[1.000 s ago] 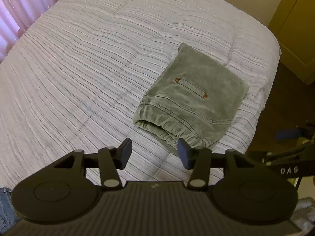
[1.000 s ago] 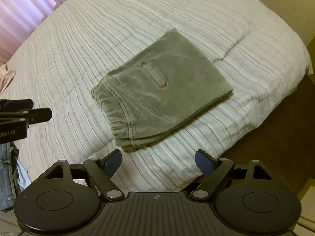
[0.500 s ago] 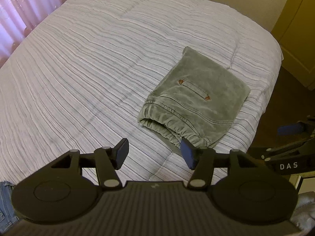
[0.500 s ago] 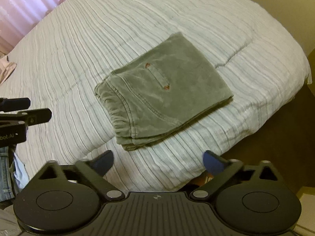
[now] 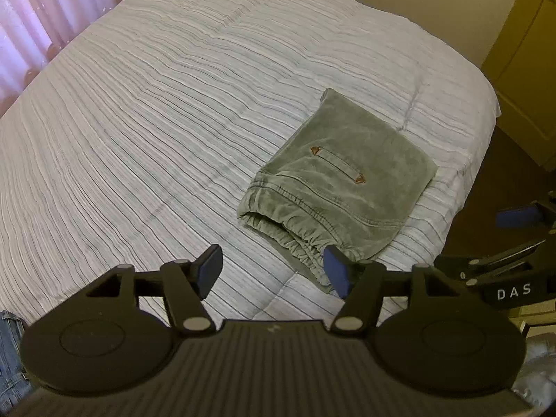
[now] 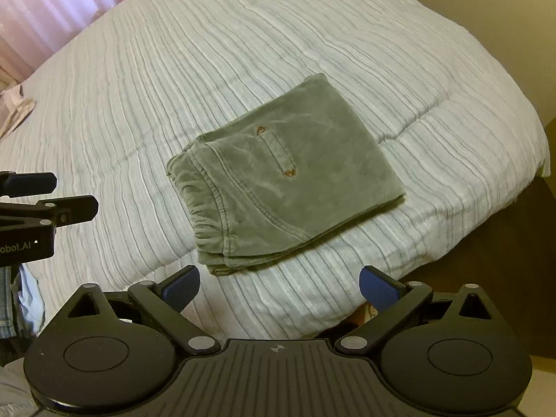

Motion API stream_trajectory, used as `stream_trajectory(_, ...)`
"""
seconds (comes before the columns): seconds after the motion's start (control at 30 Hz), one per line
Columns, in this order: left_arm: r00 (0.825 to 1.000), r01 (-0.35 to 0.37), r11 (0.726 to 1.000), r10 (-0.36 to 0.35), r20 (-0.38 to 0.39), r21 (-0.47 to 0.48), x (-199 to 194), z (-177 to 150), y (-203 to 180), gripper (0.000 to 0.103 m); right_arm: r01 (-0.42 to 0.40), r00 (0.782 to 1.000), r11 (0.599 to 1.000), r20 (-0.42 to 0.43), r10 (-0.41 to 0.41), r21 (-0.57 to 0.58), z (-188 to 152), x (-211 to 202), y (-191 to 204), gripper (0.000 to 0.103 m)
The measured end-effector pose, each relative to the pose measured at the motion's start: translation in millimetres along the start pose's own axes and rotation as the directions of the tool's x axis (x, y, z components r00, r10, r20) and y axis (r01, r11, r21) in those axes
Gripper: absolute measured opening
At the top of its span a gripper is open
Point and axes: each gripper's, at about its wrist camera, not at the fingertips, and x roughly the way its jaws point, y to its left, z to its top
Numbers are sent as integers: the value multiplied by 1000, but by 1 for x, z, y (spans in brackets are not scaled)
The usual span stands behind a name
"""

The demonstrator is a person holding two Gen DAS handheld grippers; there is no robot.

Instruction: Fold clothes

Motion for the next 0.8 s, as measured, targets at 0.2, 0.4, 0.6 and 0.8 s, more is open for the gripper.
stream_trajectory(0.2, 1000, -25, 999, 25, -2, -37, 2, 9, -7, 61, -23, 1000, 998, -10, 23, -62, 18, 4, -12, 100)
stream_trajectory(0.4, 997, -79, 990, 78, -15, -113, 8, 22, -16, 61, -71, 997, 977, -41, 64, -201, 52, 15, -32, 100)
stream_trajectory(0.6, 989, -150, 951, 145, -39, -269, 18, 38, -35, 61, -93, 996, 928, -44, 82, -361, 86, 19, -75, 100)
stream_trajectory(0.8, 984, -178, 899, 175, -44, -401, 26, 49, -82, 61, -132, 991, 871, -66, 114, -473, 94, 20, -124, 100)
